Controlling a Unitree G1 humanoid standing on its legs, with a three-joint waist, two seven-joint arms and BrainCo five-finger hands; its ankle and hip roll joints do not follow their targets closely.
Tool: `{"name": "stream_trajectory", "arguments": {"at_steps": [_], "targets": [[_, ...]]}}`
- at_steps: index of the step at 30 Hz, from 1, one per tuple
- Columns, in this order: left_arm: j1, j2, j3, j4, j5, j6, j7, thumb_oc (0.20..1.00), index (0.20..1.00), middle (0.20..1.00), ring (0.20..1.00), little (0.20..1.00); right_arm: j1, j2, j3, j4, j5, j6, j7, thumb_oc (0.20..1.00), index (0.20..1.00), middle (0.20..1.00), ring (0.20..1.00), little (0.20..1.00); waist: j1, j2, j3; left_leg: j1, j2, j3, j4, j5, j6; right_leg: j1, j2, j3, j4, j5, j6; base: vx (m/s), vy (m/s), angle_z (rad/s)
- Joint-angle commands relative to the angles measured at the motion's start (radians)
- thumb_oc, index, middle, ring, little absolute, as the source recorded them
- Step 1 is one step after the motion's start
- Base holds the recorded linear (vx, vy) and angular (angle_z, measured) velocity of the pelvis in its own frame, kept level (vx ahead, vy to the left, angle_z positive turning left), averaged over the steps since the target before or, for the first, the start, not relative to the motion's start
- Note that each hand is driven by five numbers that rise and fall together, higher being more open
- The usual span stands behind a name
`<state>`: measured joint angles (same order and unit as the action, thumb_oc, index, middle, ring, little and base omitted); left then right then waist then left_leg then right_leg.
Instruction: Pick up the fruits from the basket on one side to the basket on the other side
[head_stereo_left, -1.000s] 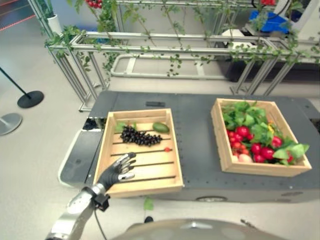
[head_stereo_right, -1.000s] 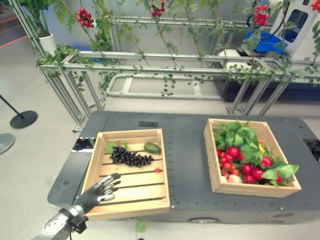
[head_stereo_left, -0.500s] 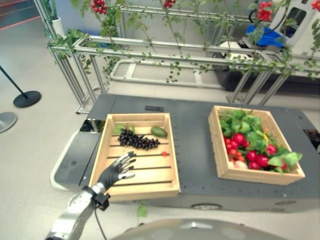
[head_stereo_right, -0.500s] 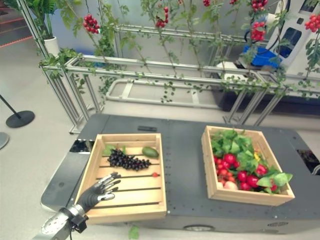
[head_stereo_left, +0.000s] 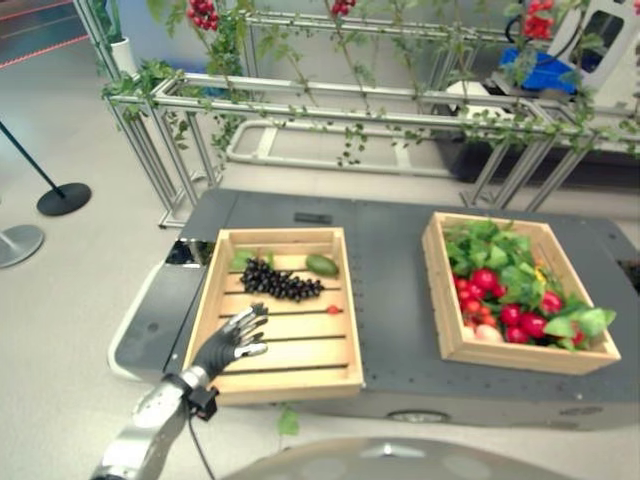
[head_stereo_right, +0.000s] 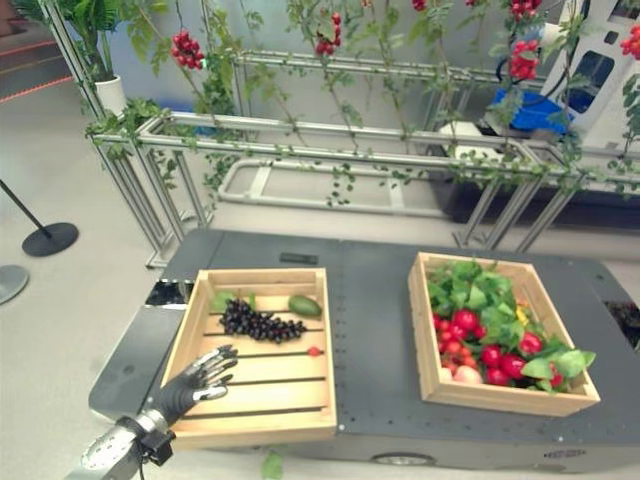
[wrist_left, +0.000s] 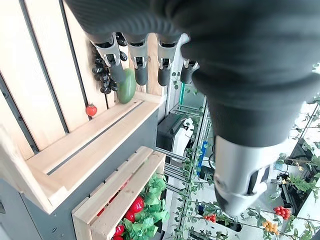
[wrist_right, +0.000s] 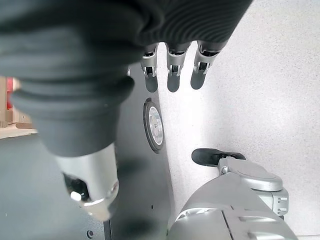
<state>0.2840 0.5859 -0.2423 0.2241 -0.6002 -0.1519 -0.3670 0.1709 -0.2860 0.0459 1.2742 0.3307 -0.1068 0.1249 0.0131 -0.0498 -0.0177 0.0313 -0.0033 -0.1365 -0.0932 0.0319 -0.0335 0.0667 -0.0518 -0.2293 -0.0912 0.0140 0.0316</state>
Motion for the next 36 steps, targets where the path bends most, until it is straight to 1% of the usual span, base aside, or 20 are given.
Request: {"name": "stream_trajectory", "arguments": {"at_steps": [1, 5, 11, 14, 17, 20, 23, 25, 26, 27, 30, 33, 35, 36], "targets": [[-0.017, -0.041, 0.101, 0.000, 0.034, -0.058, 0.024, 1.000, 1.000, 1.000, 1.000, 1.000, -0.032, -0.006, 0.003, -0.008, 0.025, -0.026, 0.003, 1.000, 1.000, 1.000, 1.000, 1.000, -0.005, -0.007, 0.008, 0.023, -0.025, 0.074, 0.006, -0.076, 0.010, -0.001, -0.017, 0.012, 0.049, -0.051, 0.064, 0.02, 0.010, -0.05], [-0.018, -0.091, 0.170, 0.106, 0.055, -0.074, 0.076, 1.000, 1.000, 1.000, 1.000, 1.000, -0.032, 0.001, -0.003, -0.017, 0.024, -0.029, 0.002, 1.000, 1.000, 1.000, 1.000, 1.000, -0.003, -0.009, 0.005, 0.028, -0.027, 0.084, 0.006, -0.079, 0.012, 0.004, -0.017, 0.019, 0.045, -0.050, 0.065, 0.02, 0.008, -0.10], [-0.029, -0.163, 0.322, 0.284, 0.067, -0.107, 0.177, 1.000, 1.000, 1.000, 1.000, 1.000, -0.016, 0.018, -0.015, -0.049, 0.019, -0.032, 0.000, 1.000, 1.000, 1.000, 1.000, 1.000, 0.000, -0.020, 0.005, 0.032, -0.024, 0.095, 0.006, -0.082, 0.013, 0.005, -0.016, 0.028, 0.043, -0.052, 0.063, 0.00, 0.001, -0.03], [-0.041, -0.190, 0.391, 0.350, 0.038, -0.118, 0.218, 1.000, 1.000, 1.000, 1.000, 1.000, -0.008, 0.022, -0.017, -0.065, 0.011, -0.033, -0.002, 1.000, 1.000, 1.000, 1.000, 1.000, 0.001, -0.024, 0.006, 0.032, -0.021, 0.098, 0.006, -0.082, 0.011, 0.006, -0.015, 0.029, 0.042, -0.053, 0.062, 0.00, 0.000, 0.00], [-0.069, -0.200, 0.463, 0.426, -0.008, -0.134, 0.264, 1.000, 1.000, 1.000, 1.000, 1.000, -0.005, 0.021, -0.015, -0.090, 0.007, -0.031, -0.005, 1.000, 1.000, 1.000, 1.000, 1.000, 0.001, -0.027, 0.006, 0.033, -0.019, 0.101, 0.006, -0.082, 0.010, 0.006, -0.013, 0.029, 0.041, -0.053, 0.061, 0.00, 0.000, 0.00], [-0.091, -0.190, 0.519, 0.505, -0.039, -0.150, 0.296, 1.000, 1.000, 1.000, 1.000, 1.000, -0.004, 0.016, -0.012, -0.116, 0.005, -0.030, -0.007, 1.000, 1.000, 1.000, 1.000, 1.000, 0.001, -0.030, 0.006, 0.033, -0.018, 0.104, 0.006, -0.082, 0.007, 0.005, -0.011, 0.031, 0.040, -0.053, 0.061, 0.00, 0.000, 0.00], [-0.123, -0.152, 0.583, 0.635, -0.051, -0.165, 0.335, 1.000, 1.000, 1.000, 1.000, 1.000, 0.000, 0.012, -0.004, -0.155, 0.006, -0.030, -0.009, 1.000, 1.000, 1.000, 1.000, 1.000, 0.001, -0.033, 0.005, 0.035, -0.016, 0.108, 0.006, -0.082, 0.004, 0.007, -0.009, 0.034, 0.038, -0.055, 0.060, 0.00, -0.004, -0.01], [-0.148, -0.113, 0.625, 0.769, -0.058, -0.169, 0.354, 1.000, 1.000, 1.000, 1.000, 1.000, 0.001, 0.008, 0.004, -0.176, 0.009, -0.030, -0.009, 1.000, 1.000, 1.000, 1.000, 1.000, 0.000, -0.034, 0.006, 0.036, -0.014, 0.109, 0.006, -0.082, 0.001, 0.007, -0.007, 0.035, 0.037, -0.055, 0.059, 0.00, -0.008, -0.07], [-0.159, -0.084, 0.664, 0.842, -0.072, -0.170, 0.367, 1.000, 1.000, 1.000, 1.000, 1.000, 0.008, 0.007, 0.012, -0.206, 0.012, -0.029, -0.007, 1.000, 1.000, 1.000, 1.000, 1.000, -0.001, -0.035, 0.004, 0.038, -0.013, 0.111, 0.006, -0.084, -0.001, 0.009, -0.006, 0.037, 0.035, -0.056, 0.058, 0.01, -0.003, -0.09], [-0.159, -0.083, 0.664, 0.844, -0.073, -0.171, 0.366, 1.000, 1.000, 1.000, 1.000, 1.000, 0.008, 0.008, 0.013, -0.206, 0.012, -0.028, -0.008, 1.000, 1.000, 1.000, 1.000, 1.000, -0.001, -0.035, 0.005, 0.038, -0.013, 0.111, 0.006, -0.084, -0.001, 0.009, -0.006, 0.037, 0.035, -0.056, 0.058, 0.01, -0.004, -0.07], [-0.153, -0.049, 0.710, 0.930, -0.082, -0.167, 0.378, 1.000, 1.000, 1.000, 1.000, 1.000, 0.022, 0.011, 0.022, -0.247, 0.016, -0.028, -0.008, 1.000, 1.000, 1.000, 1.000, 1.000, -0.002, -0.036, 0.004, 0.039, -0.011, 0.115, 0.006, -0.085, -0.004, 0.010, -0.005, 0.037, 0.033, -0.055, 0.059, 0.00, -0.006, -0.06], [-0.140, -0.021, 0.730, 1.020, -0.041, -0.143, 0.392, 1.000, 1.000, 1.000, 1.000, 1.000, 0.037, 0.006, 0.034, -0.294, 0.016, -0.025, -0.006, 1.000, 1.000, 1.000, 1.000, 1.000, -0.002, -0.038, 0.007, 0.038, -0.009, 0.119, 0.006, -0.083, -0.005, 0.010, -0.003, 0.037, 0.032, -0.054, 0.059, 0.00, 0.000, 0.00], [-0.135, -0.023, 0.728, 1.032, -0.021, -0.134, 0.394, 1.000, 1.000, 1.000, 1.000, 1.000, 0.042, 0.005, 0.036, -0.314, 0.015, -0.025, -0.006, 1.000, 1.000, 1.000, 1.000, 1.000, -0.002, -0.039, 0.008, 0.037, -0.009, 0.121, 0.006, -0.082, -0.006, 0.010, -0.003, 0.037, 0.031, -0.053, 0.058, -0.02, -0.007, -0.05], [-0.118, -0.031, 0.676, 1.143, 0.126, -0.066, 0.399, 1.000, 1.000, 1.000, 1.000, 1.000, 0.043, -0.005, 0.047, -0.357, 0.007, -0.020, -0.004, 1.000, 1.000, 1.000, 1.000, 1.000, -0.006, -0.040, 0.011, 0.034, -0.008, 0.125, 0.006, -0.079, -0.005, 0.005, -0.002, 0.039, 0.032, -0.050, 0.058, 0.00, 0.000, 0.00]]}}
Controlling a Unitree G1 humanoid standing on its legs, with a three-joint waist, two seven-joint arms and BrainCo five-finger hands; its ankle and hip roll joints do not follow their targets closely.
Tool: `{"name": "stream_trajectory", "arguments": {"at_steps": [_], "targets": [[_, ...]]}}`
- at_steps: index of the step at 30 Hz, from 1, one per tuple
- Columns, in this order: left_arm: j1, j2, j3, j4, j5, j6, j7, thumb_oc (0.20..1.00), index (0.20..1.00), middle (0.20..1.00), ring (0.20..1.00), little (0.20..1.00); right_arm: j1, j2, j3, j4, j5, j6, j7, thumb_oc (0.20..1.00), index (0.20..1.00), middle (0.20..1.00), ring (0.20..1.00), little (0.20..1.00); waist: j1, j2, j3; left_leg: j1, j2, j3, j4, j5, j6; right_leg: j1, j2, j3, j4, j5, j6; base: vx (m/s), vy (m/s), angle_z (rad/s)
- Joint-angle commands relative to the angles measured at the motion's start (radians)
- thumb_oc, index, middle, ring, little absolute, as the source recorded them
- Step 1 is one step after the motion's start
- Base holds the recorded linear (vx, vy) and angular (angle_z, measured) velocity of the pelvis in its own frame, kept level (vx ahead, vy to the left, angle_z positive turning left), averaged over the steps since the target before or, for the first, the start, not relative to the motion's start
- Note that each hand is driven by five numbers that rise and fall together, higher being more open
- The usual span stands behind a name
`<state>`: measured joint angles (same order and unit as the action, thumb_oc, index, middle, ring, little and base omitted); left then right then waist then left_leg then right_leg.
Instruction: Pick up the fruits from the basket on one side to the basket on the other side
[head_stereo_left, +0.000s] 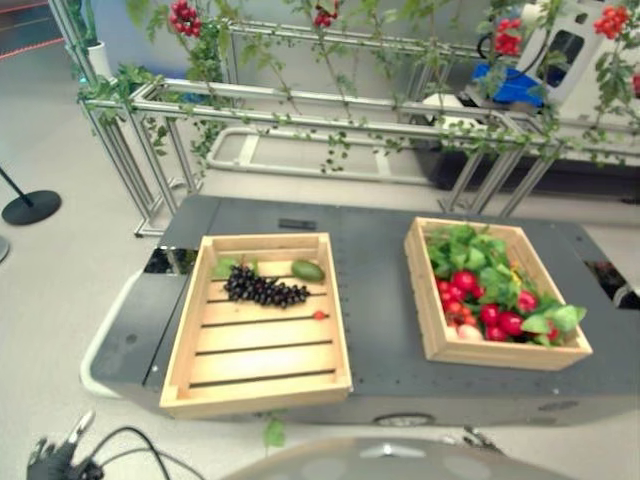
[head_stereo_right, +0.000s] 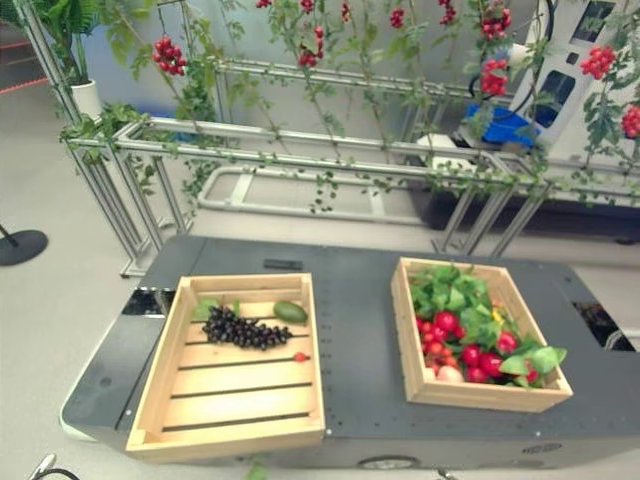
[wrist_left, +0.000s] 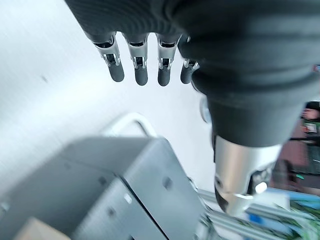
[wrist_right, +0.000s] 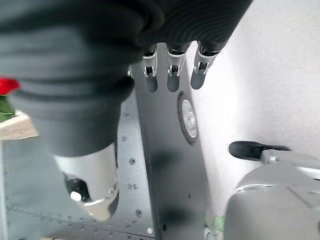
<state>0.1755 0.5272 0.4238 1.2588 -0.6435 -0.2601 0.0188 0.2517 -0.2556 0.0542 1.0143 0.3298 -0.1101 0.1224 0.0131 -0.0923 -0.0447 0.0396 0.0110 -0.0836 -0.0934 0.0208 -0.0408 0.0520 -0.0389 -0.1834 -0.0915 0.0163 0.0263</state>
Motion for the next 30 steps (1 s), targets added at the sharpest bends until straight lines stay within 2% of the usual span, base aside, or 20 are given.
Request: {"name": "stream_trajectory", "arguments": {"at_steps": [1, 4, 6, 8, 9, 12, 19, 26, 30], "targets": [[-0.010, 0.028, 0.009, 0.109, 0.169, 0.042, 0.013, 1.000, 1.000, 1.000, 1.000, 1.000, -0.037, -0.036, 0.038, -0.097, 0.008, -0.016, -0.001, 1.000, 1.000, 1.000, 1.000, 1.000, -0.005, 0.003, 0.038, 0.026, -0.023, 0.072, 0.006, -0.068, 0.002, 0.019, -0.015, -0.007, 0.033, -0.053, 0.063, -0.04, 0.001, 0.01], [0.004, -0.033, -0.067, 0.192, 0.310, 0.115, -0.027, 1.000, 1.000, 1.000, 1.000, 1.000, -0.035, -0.049, 0.045, -0.142, -0.012, -0.003, 0.005, 1.000, 1.000, 1.000, 1.000, 1.000, -0.009, 0.006, 0.043, 0.024, -0.022, 0.077, 0.006, -0.065, 0.005, 0.015, -0.014, -0.004, 0.036, -0.051, 0.063, -0.02, 0.008, -0.07], [0.012, -0.100, -0.103, 0.231, 0.360, 0.157, -0.061, 1.000, 1.000, 1.000, 1.000, 1.000, -0.017, -0.041, 0.048, -0.079, -0.031, -0.005, 0.008, 1.000, 1.000, 1.000, 1.000, 1.000, -0.017, 0.013, 0.045, 0.024, -0.022, 0.081, 0.006, -0.065, 0.007, 0.013, -0.013, 0.001, 0.036, -0.050, 0.063, -0.01, 0.010, -0.03], [0.010, -0.125, -0.124, 0.238, 0.373, 0.159, -0.065, 1.000, 1.000, 1.000, 1.000, 1.000, -0.033, -0.041, 0.050, -0.019, -0.039, -0.004, 0.003, 1.000, 1.000, 1.000, 1.000, 1.000, -0.018, 0.017, 0.046, 0.026, -0.022, 0.084, 0.006, -0.066, 0.008, 0.014, -0.013, 0.002, 0.034, -0.049, 0.063, -0.01, 0.015, -0.01], [-0.003, -0.165, -0.182, 0.241, 0.407, 0.171, -0.082, 1.000, 1.000, 1.000, 1.000, 1.000, -0.080, -0.048, 0.050, 0.078, -0.047, 0.003, -0.009, 1.000, 1.000, 1.000, 1.000, 1.000, -0.020, 0.024, 0.044, 0.027, -0.022, 0.084, 0.006, -0.066, 0.010, 0.015, -0.014, 0.003, 0.034, -0.049, 0.061, 0.00, 0.027, -0.03], [-0.035, -0.207, -0.259, 0.232, 0.433, 0.183, -0.098, 1.000, 1.000, 1.000, 1.000, 1.000, -0.136, -0.039, 0.062, 0.159, -0.054, 0.013, -0.022, 1.000, 1.000, 1.000, 1.000, 1.000, -0.019, 0.031, 0.041, 0.029, -0.022, 0.083, 0.006, -0.067, 0.013, 0.020, -0.016, 0.001, 0.031, -0.048, 0.060, 0.00, 0.010, -0.01], [-0.086, -0.250, -0.366, 0.208, 0.456, 0.193, -0.113, 1.000, 1.000, 1.000, 1.000, 1.000, -0.199, -0.015, 0.089, 0.238, -0.059, 0.030, -0.034, 1.000, 1.000, 1.000, 1.000, 1.000, -0.022, 0.039, 0.028, 0.033, -0.026, 0.079, 0.006, -0.071, 0.017, 0.025, -0.017, -0.002, 0.026, -0.047, 0.060, 0.00, 0.000, 0.00], [-0.121, -0.265, -0.401, 0.197, 0.440, 0.196, -0.111, 1.000, 1.000, 1.000, 1.000, 1.000, -0.225, -0.003, 0.099, 0.277, -0.058, 0.035, -0.038, 1.000, 1.000, 1.000, 1.000, 1.000, -0.022, 0.044, 0.017, 0.037, -0.029, 0.079, 0.006, -0.075, 0.020, 0.030, -0.017, -0.001, 0.026, -0.049, 0.060, 0.00, 0.000, 0.00], [-0.145, -0.264, -0.423, 0.193, 0.441, 0.189, -0.109, 1.000, 1.000, 1.000, 1.000, 1.000, -0.211, -0.027, 0.070, 0.334, -0.057, 0.032, -0.028, 1.000, 1.000, 1.000, 1.000, 1.000, -0.029, 0.050, 0.014, 0.037, -0.028, 0.081, 0.006, -0.075, 0.020, 0.028, -0.019, 0.003, 0.025, -0.048, 0.061, 0.00, 0.000, 0.00]]}}
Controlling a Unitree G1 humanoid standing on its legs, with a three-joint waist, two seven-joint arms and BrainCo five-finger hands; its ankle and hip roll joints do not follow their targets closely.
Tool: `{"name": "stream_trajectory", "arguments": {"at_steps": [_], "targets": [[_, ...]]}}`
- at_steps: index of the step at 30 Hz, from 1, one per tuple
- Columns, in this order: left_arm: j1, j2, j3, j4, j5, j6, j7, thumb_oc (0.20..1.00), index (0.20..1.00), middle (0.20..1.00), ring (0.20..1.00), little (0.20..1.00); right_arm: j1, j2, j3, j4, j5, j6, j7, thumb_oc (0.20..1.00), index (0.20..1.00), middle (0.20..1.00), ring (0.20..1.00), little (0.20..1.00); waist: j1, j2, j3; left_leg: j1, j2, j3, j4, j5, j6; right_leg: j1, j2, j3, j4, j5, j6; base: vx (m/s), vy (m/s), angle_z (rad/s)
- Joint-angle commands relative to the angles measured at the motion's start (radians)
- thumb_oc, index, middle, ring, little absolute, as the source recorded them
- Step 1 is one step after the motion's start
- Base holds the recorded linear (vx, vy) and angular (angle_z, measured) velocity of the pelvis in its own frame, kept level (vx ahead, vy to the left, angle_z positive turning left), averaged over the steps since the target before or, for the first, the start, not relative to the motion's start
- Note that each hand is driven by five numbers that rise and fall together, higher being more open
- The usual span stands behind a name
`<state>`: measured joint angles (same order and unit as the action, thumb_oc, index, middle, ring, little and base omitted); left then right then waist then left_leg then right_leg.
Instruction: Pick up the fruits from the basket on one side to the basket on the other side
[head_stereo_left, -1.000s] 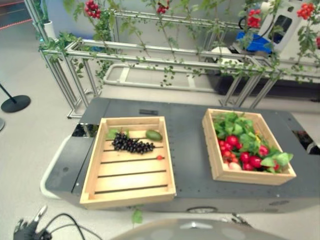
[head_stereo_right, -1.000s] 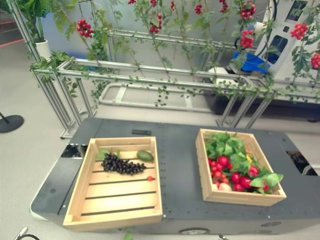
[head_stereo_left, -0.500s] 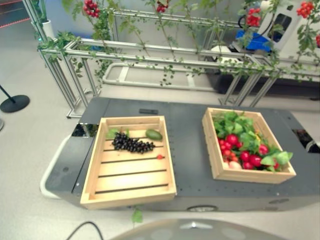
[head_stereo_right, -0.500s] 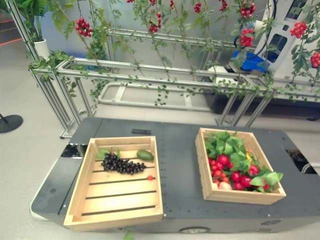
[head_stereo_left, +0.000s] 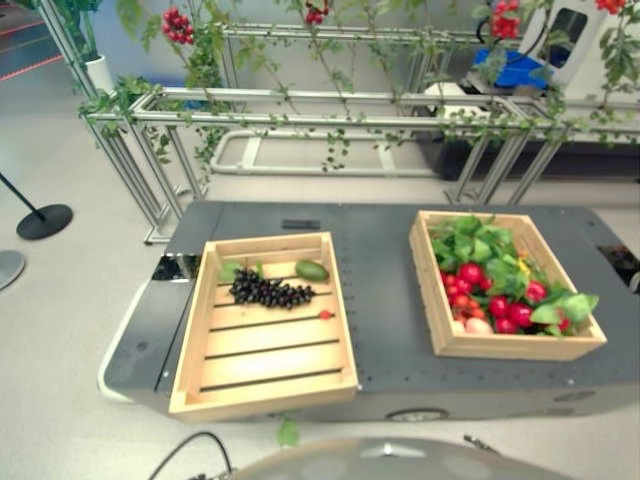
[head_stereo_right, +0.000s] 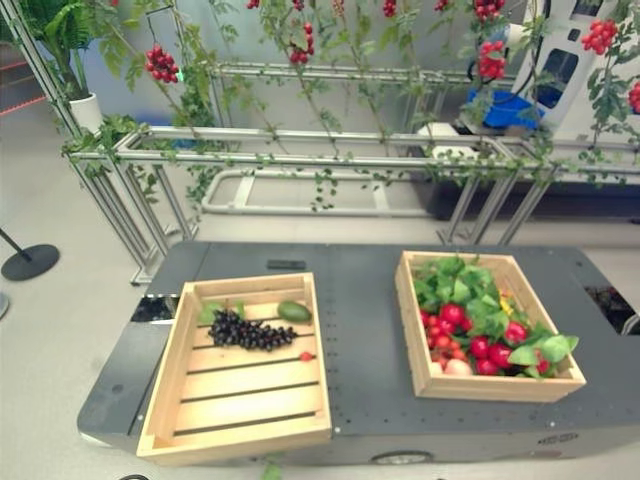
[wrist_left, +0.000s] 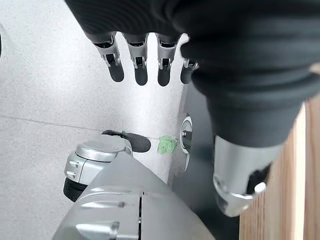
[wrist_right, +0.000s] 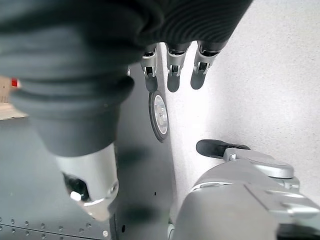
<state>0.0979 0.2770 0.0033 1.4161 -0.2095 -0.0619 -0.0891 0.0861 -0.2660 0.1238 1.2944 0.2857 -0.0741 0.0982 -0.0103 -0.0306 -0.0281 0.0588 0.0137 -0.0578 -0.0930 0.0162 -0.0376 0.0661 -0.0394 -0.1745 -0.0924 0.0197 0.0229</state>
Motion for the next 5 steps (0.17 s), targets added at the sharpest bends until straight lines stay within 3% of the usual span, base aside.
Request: {"name": "stream_trajectory", "arguments": {"at_steps": [1, 3, 5], "targets": [[-0.067, -0.014, -0.002, 0.035, 0.007, -0.009, -0.001, 1.000, 1.000, 1.000, 1.000, 1.000, -0.045, -0.017, 0.000, 0.054, -0.013, -0.004, -0.004, 1.000, 1.000, 1.000, 1.000, 1.000, -0.006, -0.012, -0.003, 0.018, -0.031, 0.055, 0.006, -0.070, 0.017, 0.014, -0.018, -0.006, 0.026, -0.051, 0.064, 0.00, 0.000, 0.00], [-0.048, -0.027, -0.009, 0.027, 0.010, -0.020, -0.006, 1.000, 1.000, 1.000, 1.000, 1.000, -0.049, -0.018, -0.026, 0.088, -0.002, 0.000, -0.001, 1.000, 1.000, 1.000, 1.000, 1.000, -0.002, -0.006, -0.003, 0.017, -0.032, 0.053, 0.006, -0.071, 0.019, 0.014, -0.019, -0.008, 0.024, -0.051, 0.064, 0.00, 0.000, 0.00], [-0.023, -0.024, 0.005, 0.027, 0.026, -0.007, -0.015, 1.000, 1.000, 1.000, 1.000, 1.000, -0.040, -0.035, 0.003, -0.128, -0.016, -0.007, -0.005, 1.000, 1.000, 1.000, 1.000, 1.000, 0.002, -0.015, 0.000, 0.010, -0.033, 0.050, 0.006, -0.064, 0.017, 0.010, -0.018, -0.009, 0.024, -0.050, 0.062, -0.04, -0.022, -0.03]]}}
